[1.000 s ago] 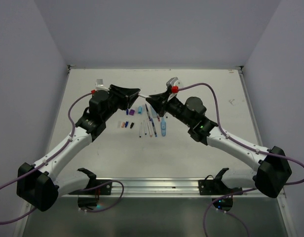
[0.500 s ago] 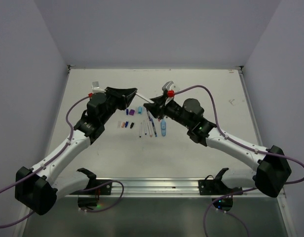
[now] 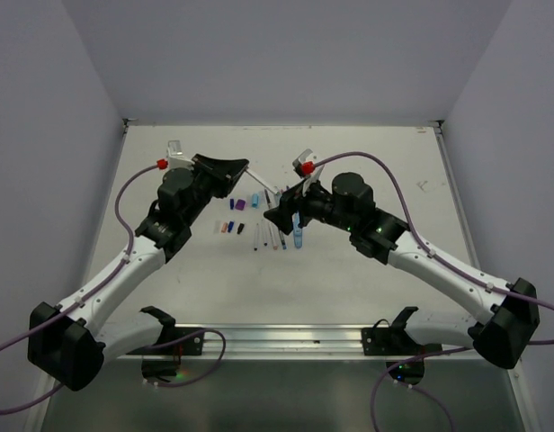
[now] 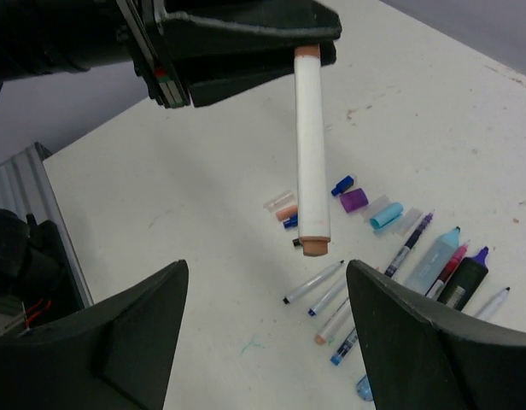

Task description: Open the pen caps

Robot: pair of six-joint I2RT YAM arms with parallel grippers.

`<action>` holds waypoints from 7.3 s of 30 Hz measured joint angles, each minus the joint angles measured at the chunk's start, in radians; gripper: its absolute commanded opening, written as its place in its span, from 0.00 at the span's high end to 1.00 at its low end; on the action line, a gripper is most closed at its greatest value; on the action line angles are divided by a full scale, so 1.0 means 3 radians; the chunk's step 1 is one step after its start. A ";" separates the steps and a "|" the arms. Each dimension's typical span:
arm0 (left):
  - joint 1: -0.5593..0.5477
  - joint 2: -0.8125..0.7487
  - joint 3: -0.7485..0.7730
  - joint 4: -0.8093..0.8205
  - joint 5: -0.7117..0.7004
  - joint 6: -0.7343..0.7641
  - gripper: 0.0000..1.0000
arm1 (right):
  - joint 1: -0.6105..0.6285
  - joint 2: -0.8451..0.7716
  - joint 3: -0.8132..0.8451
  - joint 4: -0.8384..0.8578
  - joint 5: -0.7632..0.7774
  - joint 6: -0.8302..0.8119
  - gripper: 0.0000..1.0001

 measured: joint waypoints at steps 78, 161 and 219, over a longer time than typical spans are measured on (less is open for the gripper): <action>-0.0097 0.0023 -0.0375 0.0927 0.0823 0.2590 1.00 | -0.0233 0.0910 -0.0195 0.1015 -0.0904 0.0352 1.00; 0.0633 0.0118 0.0113 0.1390 0.3019 0.1591 0.52 | -0.0413 0.1011 0.0579 0.0877 -0.2191 0.1340 1.00; 0.0507 0.0014 0.0006 0.1381 0.2861 0.1984 1.00 | -0.0412 0.0982 -0.0037 0.2046 -0.2392 0.1403 1.00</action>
